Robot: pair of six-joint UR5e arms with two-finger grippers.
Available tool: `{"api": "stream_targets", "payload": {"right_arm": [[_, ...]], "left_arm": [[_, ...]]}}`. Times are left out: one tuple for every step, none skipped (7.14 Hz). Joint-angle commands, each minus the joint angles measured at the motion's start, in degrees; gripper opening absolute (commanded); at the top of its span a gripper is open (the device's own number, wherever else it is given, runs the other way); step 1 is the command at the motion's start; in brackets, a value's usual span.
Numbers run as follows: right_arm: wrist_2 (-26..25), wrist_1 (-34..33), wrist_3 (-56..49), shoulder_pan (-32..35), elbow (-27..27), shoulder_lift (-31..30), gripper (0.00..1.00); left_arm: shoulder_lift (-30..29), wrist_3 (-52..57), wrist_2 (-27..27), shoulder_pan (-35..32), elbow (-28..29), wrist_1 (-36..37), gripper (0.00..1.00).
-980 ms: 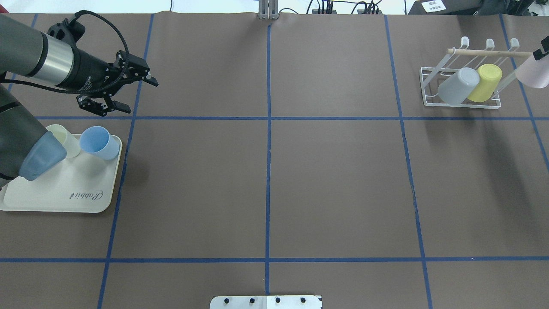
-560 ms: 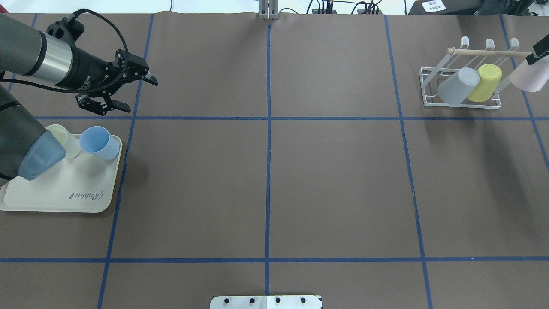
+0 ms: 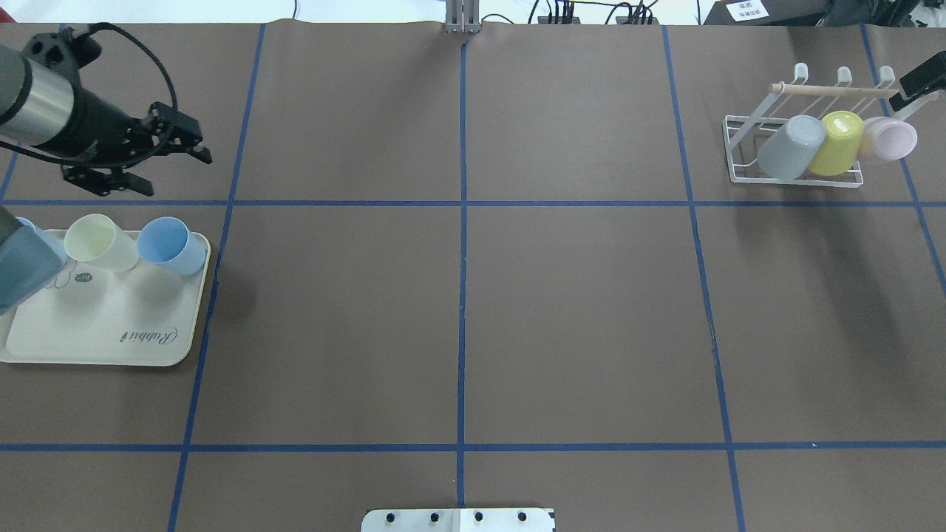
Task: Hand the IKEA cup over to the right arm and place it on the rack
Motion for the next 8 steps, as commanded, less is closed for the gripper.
{"api": "stream_targets", "payload": {"right_arm": [[0.10,0.00,3.26,-1.25,-0.08,2.46,0.99],[-0.07,0.18,7.63,-3.00,0.61,3.95,0.99],[0.01,0.09,9.77,-3.80,0.88,5.01,0.99],[0.19,0.09,10.83,-4.25,0.97,5.72,0.99],[0.19,0.09,12.32,-5.03,1.50,6.07,0.99],[0.19,0.18,13.47,-5.39,1.85,6.08,0.99],[0.19,0.09,13.57,-5.57,2.55,5.99,0.99],[0.36,0.09,14.35,-5.74,2.73,5.99,0.99]], "left_arm": [[10.90,21.22,0.40,-5.39,-2.95,3.12,1.00],[14.51,30.46,1.01,-6.90,-1.55,2.77,1.00],[16.12,36.03,2.23,-7.09,0.64,1.99,1.00],[16.05,37.13,2.16,-7.18,4.14,0.24,1.00],[16.04,38.27,2.16,-7.44,8.09,-4.83,1.00],[16.04,38.46,2.16,-7.62,10.65,-6.79,1.00],[15.78,42.12,2.07,-9.62,13.46,-6.90,1.00],[15.00,42.59,1.89,-10.33,15.58,-6.99,1.00]]}}
